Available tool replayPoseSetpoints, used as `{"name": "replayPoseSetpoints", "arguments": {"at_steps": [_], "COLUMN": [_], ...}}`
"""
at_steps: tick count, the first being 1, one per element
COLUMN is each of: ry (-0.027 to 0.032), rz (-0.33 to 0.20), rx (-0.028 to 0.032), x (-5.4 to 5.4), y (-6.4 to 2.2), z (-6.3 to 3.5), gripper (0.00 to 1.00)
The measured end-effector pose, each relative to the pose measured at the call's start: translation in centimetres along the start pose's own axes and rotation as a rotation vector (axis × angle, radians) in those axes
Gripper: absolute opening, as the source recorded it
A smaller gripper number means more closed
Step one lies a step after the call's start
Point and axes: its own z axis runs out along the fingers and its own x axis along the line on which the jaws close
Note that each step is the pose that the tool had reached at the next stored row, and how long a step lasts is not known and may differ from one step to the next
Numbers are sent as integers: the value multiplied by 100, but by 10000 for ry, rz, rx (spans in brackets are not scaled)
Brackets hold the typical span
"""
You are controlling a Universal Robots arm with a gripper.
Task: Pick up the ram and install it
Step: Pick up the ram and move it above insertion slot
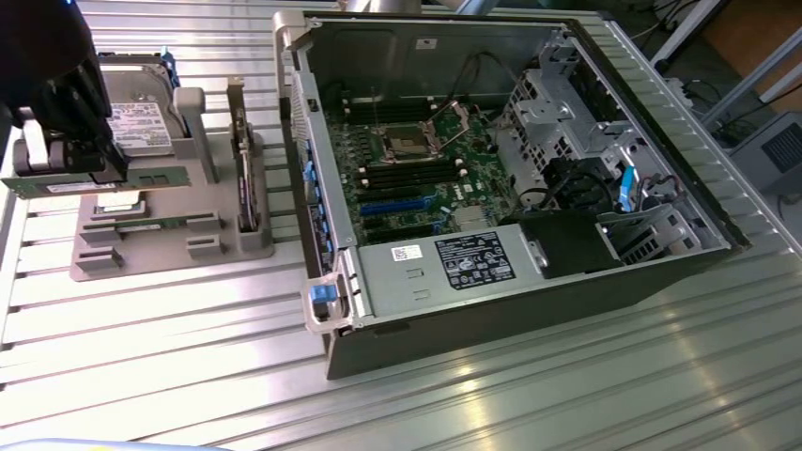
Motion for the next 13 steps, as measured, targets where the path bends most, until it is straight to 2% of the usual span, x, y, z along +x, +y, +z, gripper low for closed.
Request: {"name": "replayPoseSetpoints", "arguments": {"at_steps": [13], "ry": [1], "rz": [0], "rx": [-1], "x": [-2], "y": [-3], "z": [-78], "gripper": [12]}}
